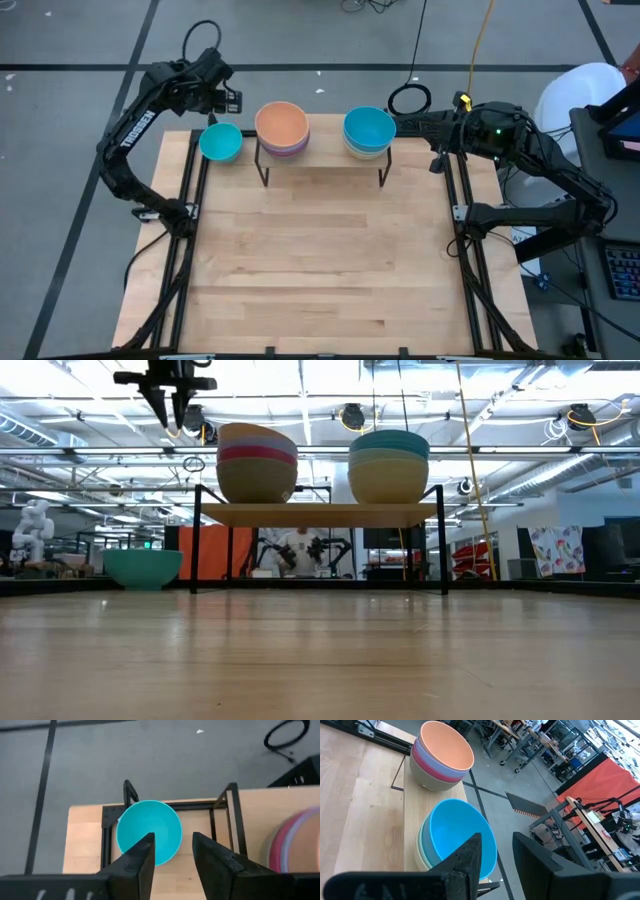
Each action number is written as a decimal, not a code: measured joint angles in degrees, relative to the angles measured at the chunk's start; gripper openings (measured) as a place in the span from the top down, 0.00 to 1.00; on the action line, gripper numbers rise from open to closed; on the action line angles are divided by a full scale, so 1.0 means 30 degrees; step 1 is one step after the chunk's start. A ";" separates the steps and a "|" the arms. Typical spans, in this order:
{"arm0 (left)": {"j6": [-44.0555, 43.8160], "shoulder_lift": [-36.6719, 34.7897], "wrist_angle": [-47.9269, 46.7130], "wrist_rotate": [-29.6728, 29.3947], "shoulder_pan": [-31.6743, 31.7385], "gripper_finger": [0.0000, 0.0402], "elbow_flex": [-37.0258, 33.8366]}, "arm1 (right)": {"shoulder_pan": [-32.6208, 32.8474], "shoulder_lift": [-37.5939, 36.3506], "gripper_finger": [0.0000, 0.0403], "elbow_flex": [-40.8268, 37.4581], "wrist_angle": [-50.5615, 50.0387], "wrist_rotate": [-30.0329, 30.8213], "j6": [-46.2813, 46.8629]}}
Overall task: Place and stack bowls onto a shelf
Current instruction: Stack the light blue bowl on top of the blue bowl on the shelf
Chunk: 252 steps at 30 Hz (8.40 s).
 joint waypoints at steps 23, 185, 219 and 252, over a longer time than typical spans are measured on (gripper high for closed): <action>-0.6909 -0.3002 -0.0012 0.3404 0.2292 0.67 -1.1146 | 0.0000 0.0000 0.75 0.0000 0.0882 0.0007 0.0189; -0.9091 -0.0845 1.1466 0.5285 0.6403 0.67 -1.9045 | -0.0004 0.0004 0.75 0.0000 0.0852 0.0029 -0.2084; -0.7221 -0.6593 1.2634 0.5310 0.7152 0.97 -2.1883 | 0.0000 -0.0134 0.75 0.0001 0.0852 0.0102 -0.2521; -0.1118 -1.8882 1.2393 0.4952 0.6969 0.98 -1.5386 | -0.0007 -0.0262 0.75 0.0000 0.0815 0.0102 -0.1508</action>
